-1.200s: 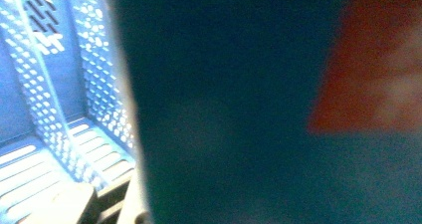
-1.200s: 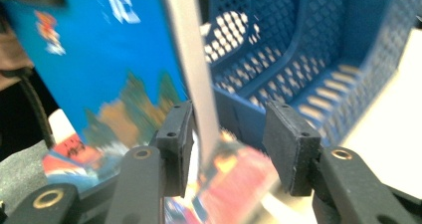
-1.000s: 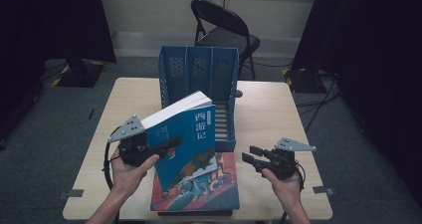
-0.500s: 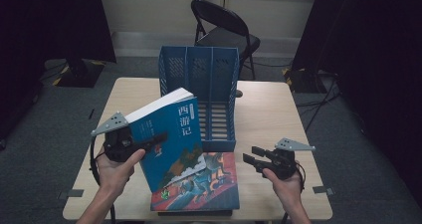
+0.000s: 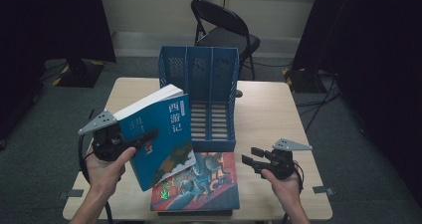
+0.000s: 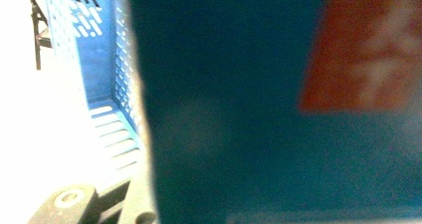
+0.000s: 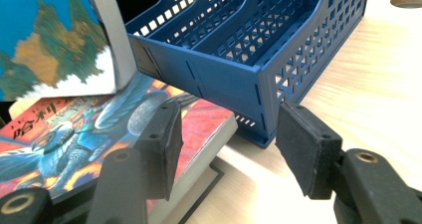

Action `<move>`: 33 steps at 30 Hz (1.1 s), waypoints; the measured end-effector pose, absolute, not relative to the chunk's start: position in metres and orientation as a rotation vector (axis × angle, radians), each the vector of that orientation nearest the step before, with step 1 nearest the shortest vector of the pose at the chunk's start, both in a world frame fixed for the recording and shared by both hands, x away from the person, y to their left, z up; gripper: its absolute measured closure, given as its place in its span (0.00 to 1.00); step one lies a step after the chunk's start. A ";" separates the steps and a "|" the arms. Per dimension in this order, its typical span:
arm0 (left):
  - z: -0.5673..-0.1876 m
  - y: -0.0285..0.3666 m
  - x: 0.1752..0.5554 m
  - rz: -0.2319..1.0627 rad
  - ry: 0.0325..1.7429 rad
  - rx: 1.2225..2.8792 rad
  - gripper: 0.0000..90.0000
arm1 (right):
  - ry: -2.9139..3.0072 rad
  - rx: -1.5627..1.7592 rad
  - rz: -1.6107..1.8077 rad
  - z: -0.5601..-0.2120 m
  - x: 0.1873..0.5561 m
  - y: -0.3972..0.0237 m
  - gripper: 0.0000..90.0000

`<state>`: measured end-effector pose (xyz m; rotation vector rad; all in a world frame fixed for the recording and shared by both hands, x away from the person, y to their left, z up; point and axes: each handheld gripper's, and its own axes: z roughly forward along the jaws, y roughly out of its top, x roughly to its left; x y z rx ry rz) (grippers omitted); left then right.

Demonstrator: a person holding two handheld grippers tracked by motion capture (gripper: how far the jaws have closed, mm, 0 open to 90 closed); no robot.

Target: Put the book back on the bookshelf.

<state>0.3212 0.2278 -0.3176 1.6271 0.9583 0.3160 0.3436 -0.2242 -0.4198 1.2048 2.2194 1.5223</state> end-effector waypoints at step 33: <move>-0.274 0.230 0.346 0.480 1.046 1.517 0.69 | 2.227 1.234 1.486 -0.425 0.348 -0.224 0.46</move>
